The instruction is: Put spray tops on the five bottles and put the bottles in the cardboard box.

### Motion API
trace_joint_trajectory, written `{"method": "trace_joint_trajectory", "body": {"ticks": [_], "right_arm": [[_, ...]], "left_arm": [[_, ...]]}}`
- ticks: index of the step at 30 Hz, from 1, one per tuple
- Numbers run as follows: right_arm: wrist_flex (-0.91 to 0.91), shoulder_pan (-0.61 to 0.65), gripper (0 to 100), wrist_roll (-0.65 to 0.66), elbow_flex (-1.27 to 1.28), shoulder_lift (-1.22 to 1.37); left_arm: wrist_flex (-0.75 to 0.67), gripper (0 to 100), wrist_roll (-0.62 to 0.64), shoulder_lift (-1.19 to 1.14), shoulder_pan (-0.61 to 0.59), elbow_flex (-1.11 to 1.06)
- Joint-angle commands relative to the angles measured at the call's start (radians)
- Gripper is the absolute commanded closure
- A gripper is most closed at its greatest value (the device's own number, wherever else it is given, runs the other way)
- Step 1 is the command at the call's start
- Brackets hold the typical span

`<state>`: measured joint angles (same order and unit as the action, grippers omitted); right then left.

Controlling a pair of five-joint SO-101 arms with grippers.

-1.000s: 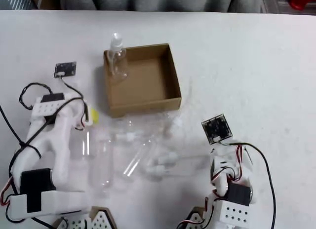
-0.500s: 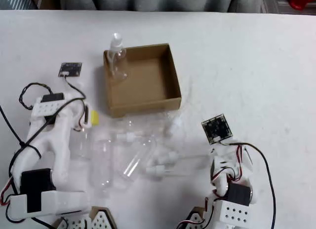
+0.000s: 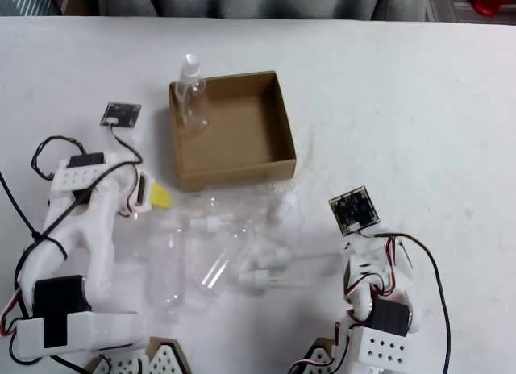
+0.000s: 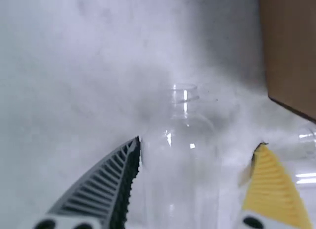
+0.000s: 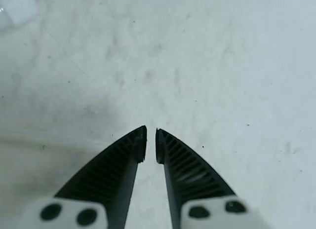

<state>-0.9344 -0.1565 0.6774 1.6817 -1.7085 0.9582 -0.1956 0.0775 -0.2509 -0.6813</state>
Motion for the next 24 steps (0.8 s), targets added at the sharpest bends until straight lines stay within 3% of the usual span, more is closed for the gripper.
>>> {"method": "trace_joint_trajectory", "body": {"ticks": [1,11,24], "right_arm": [[-0.007,0.005,98.4,0.009,0.014,-0.004],[-0.007,0.005,98.4,0.009,0.014,-0.004],[-0.004,0.004,98.4,0.009,0.014,-0.004]], "left_arm": [[-0.009,66,-0.052,0.007,-0.015,-0.002],[-0.061,67,-0.064,0.005,-0.016,-0.008],[-0.02,93,-0.109,0.004,-0.018,-0.005]]}}
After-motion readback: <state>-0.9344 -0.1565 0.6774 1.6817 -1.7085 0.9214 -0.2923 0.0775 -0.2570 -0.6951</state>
